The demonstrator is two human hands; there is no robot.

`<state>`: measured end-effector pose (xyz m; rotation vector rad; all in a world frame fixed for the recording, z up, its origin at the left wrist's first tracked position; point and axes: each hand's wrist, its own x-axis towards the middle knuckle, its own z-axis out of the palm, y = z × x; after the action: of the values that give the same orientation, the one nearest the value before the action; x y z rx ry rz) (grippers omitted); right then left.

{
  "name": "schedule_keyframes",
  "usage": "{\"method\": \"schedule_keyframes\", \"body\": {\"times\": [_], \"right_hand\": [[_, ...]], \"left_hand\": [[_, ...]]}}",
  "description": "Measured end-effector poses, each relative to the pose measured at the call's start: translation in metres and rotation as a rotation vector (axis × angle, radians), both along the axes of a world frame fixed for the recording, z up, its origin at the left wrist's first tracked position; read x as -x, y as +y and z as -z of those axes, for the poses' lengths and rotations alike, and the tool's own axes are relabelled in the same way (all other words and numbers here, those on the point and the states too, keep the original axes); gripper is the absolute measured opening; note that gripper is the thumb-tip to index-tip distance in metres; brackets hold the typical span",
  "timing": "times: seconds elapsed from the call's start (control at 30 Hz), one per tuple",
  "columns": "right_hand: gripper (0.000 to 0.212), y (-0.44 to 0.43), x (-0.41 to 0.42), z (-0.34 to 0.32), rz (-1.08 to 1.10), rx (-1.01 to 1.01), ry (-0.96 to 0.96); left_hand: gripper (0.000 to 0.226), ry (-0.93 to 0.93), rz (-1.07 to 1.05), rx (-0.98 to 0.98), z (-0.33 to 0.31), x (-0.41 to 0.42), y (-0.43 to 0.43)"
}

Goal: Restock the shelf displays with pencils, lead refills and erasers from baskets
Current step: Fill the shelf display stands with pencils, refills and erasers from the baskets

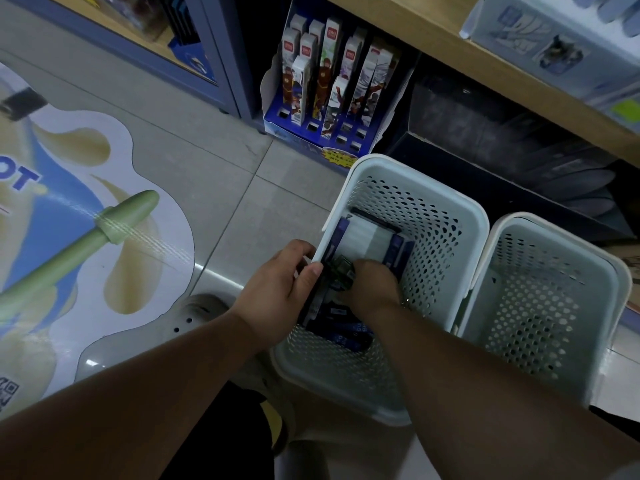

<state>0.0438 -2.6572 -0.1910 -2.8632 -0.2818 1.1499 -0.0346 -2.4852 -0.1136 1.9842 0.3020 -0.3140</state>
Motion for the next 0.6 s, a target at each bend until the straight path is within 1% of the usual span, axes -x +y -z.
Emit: {"method": "schedule_keyframes", "body": {"times": [0.07,0.17,0.3,0.43,0.5,0.53,0.57,0.6], "right_hand": [[0.031,0.000,-0.004,-0.004,-0.012,-0.007,0.009],[0.035,0.000,-0.007,-0.011,0.028,-0.037,0.067],[0.041,-0.003,-0.011,-0.024,0.286,-0.167,0.147],[0.038,-0.011,-0.018,-0.057,0.570,-0.320,0.311],[0.037,-0.014,-0.024,-0.077,0.650,-0.413,0.345],[0.037,-0.014,-0.023,-0.082,0.698,-0.454,0.356],[0.038,-0.022,-0.026,-0.110,0.736,-0.518,0.321],[0.043,-0.024,-0.027,-0.120,0.768,-0.580,0.330]], "left_hand": [[0.026,-0.004,-0.003,0.002,0.000,0.000,0.000],[0.022,-0.011,-0.001,0.001,0.001,-0.001,0.000],[0.023,0.002,0.018,-0.007,0.001,-0.002,0.001],[0.013,0.010,0.066,-0.077,-0.004,-0.002,0.002],[0.010,0.040,0.078,-0.121,-0.007,-0.006,0.004],[0.012,0.070,0.062,-0.139,-0.003,-0.002,0.006],[0.015,0.044,0.052,-0.185,-0.022,-0.007,0.002],[0.020,0.052,0.036,-0.238,-0.030,-0.009,0.004]]}}
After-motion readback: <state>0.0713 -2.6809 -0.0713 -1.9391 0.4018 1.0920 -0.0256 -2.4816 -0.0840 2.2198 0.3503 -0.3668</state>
